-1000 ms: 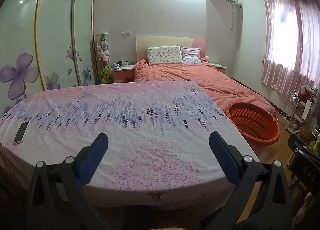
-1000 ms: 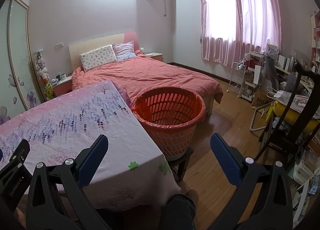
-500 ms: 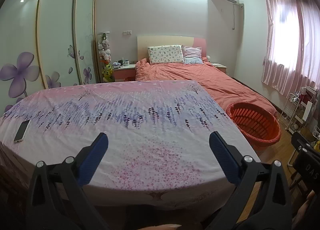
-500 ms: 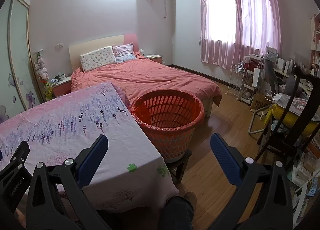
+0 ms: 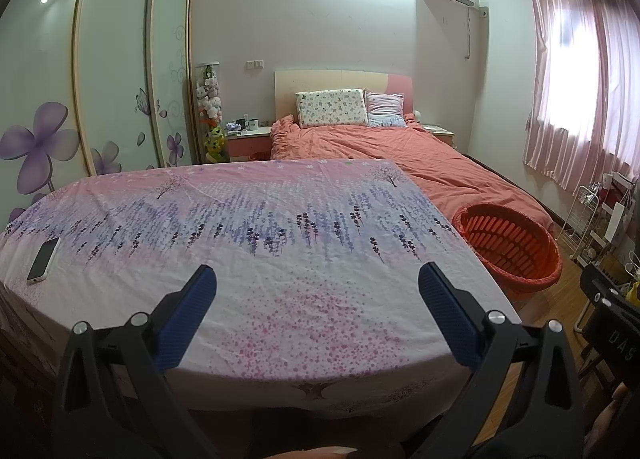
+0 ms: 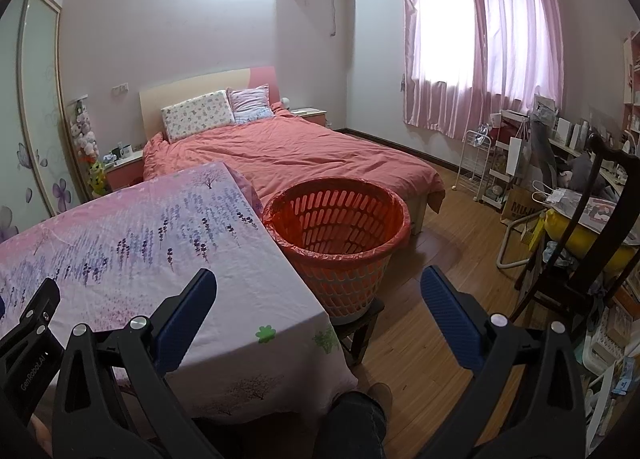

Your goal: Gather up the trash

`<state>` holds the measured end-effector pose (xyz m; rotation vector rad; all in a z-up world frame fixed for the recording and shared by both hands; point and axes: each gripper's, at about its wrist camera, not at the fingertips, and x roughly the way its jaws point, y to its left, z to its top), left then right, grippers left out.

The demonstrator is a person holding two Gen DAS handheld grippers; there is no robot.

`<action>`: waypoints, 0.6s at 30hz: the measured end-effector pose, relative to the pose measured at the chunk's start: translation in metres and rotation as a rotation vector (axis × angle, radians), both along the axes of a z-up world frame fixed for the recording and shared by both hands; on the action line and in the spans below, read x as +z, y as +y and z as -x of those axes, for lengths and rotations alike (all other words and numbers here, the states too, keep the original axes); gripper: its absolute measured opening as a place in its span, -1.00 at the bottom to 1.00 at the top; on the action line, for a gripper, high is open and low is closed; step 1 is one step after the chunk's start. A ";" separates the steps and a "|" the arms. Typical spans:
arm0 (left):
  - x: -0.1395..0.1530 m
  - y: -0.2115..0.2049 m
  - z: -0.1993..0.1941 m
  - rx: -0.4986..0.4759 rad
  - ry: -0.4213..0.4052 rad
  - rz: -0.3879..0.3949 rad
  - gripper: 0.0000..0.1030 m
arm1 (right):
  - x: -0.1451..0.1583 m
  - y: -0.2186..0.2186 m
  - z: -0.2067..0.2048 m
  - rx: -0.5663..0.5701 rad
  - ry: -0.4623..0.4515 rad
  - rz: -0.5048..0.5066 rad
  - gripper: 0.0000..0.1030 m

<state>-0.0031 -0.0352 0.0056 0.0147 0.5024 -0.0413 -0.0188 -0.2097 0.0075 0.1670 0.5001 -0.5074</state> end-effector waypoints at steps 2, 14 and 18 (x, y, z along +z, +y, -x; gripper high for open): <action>0.000 0.000 0.000 0.000 0.000 0.000 0.92 | 0.000 0.000 0.000 0.000 -0.001 -0.001 0.96; -0.003 -0.001 0.001 0.005 0.004 0.003 0.92 | -0.001 0.000 -0.001 0.000 0.002 0.005 0.96; -0.003 0.000 0.001 0.004 0.004 0.003 0.92 | 0.000 -0.001 0.000 0.002 0.003 0.005 0.96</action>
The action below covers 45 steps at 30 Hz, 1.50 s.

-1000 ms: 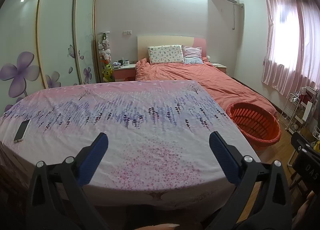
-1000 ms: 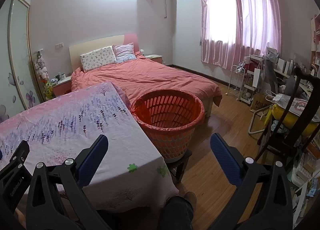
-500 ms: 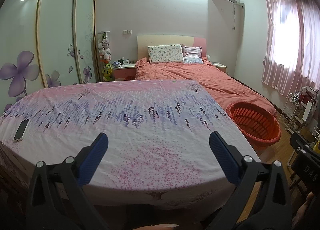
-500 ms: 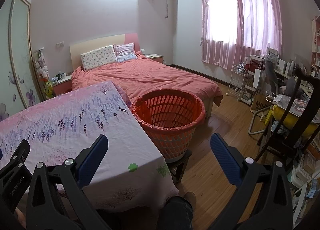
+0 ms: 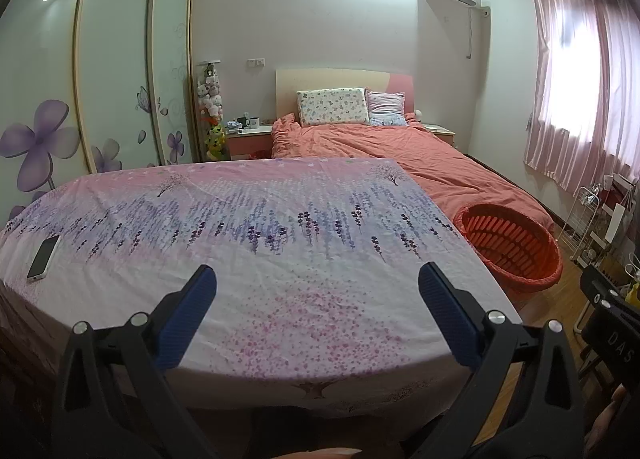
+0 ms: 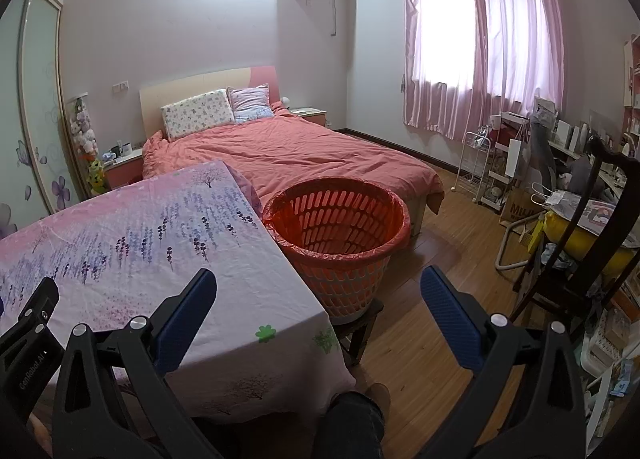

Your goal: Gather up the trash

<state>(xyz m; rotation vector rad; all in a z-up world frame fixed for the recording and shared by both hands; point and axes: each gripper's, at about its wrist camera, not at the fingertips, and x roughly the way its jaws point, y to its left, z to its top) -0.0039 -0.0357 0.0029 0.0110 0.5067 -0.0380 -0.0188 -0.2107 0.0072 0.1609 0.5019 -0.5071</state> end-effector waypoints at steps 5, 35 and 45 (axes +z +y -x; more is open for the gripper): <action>0.000 0.000 0.000 0.000 0.000 0.001 0.92 | 0.000 0.000 -0.001 0.000 0.000 0.000 0.96; 0.000 0.000 -0.001 0.001 0.001 0.001 0.92 | -0.002 0.000 -0.002 0.007 0.006 0.004 0.96; 0.000 0.000 0.000 0.001 0.001 -0.001 0.92 | -0.002 0.000 -0.002 0.006 0.007 0.005 0.96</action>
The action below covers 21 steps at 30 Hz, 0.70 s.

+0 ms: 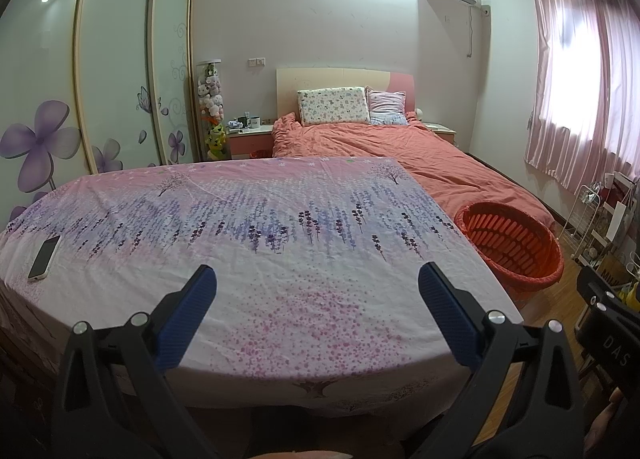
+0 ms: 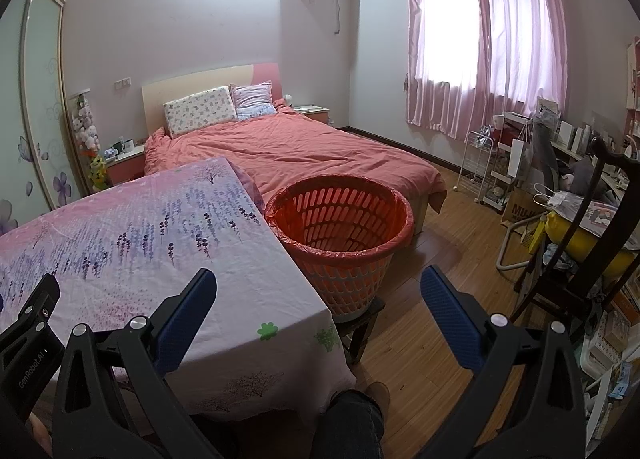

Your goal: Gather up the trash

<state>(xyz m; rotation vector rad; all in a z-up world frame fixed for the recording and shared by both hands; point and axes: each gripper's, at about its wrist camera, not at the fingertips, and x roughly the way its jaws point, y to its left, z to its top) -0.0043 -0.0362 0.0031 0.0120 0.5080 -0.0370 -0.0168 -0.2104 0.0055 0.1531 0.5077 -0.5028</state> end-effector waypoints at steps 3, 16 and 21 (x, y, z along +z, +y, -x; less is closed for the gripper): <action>0.000 0.000 0.000 0.001 0.000 0.001 0.92 | 0.000 0.000 0.000 0.000 -0.001 0.000 0.96; -0.001 0.001 0.000 0.005 0.000 0.000 0.92 | -0.002 0.000 -0.002 0.003 0.002 -0.001 0.96; -0.001 0.003 0.001 0.006 0.003 0.004 0.92 | -0.001 0.001 -0.002 0.003 0.002 -0.001 0.96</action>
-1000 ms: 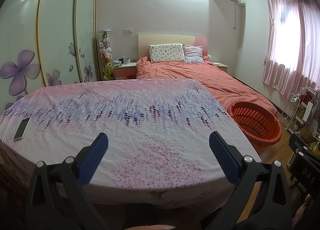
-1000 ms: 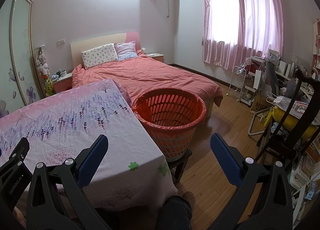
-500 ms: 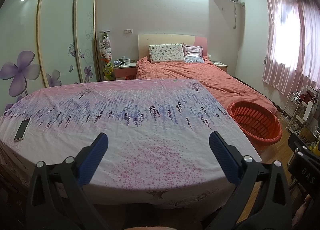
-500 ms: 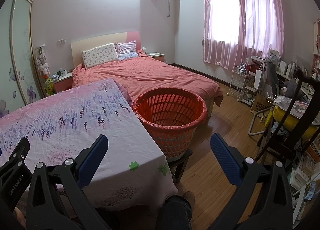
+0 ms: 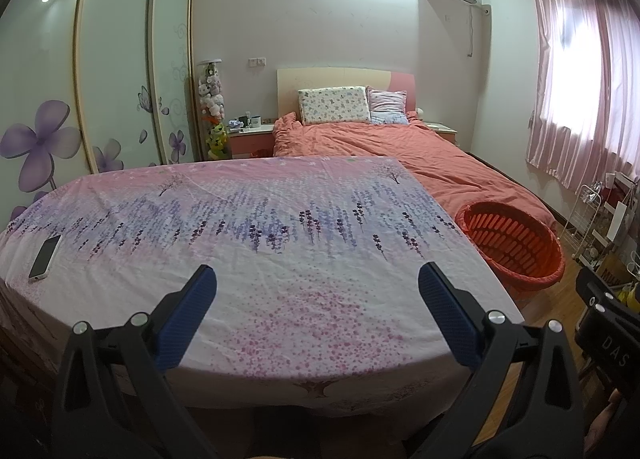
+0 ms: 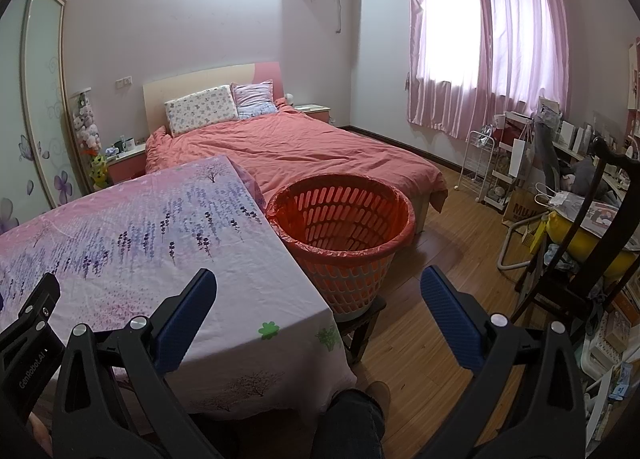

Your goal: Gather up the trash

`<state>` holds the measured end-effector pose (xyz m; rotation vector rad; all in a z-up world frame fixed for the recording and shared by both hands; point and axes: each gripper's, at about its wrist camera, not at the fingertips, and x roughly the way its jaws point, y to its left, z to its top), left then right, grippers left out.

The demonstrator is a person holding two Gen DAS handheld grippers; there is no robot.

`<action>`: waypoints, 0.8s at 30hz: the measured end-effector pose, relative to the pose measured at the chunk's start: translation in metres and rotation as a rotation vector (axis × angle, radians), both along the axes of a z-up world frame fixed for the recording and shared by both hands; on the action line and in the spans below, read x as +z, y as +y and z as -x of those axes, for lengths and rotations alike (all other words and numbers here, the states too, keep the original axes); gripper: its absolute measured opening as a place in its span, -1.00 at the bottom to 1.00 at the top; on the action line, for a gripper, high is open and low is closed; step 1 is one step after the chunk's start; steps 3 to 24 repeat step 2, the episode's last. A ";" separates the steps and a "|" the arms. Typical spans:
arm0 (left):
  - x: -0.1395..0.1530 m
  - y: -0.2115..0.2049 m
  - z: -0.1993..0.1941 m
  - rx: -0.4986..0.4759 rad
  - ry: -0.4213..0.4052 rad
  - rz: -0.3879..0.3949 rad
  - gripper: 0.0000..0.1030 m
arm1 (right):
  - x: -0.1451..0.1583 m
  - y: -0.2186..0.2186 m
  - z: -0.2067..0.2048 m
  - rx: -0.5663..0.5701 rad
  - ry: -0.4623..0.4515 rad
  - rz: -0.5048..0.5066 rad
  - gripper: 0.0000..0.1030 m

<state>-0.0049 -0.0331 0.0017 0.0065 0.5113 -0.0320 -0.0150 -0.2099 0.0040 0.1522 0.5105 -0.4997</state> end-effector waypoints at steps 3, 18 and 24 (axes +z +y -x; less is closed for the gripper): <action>0.000 0.002 0.001 0.002 0.000 0.001 0.92 | 0.000 0.000 0.000 0.000 0.000 0.000 0.96; 0.000 0.002 0.001 0.002 0.000 0.001 0.92 | 0.000 0.000 0.000 0.000 0.000 0.000 0.96; 0.000 0.002 0.001 0.002 0.000 0.001 0.92 | 0.000 0.000 0.000 0.000 0.000 0.000 0.96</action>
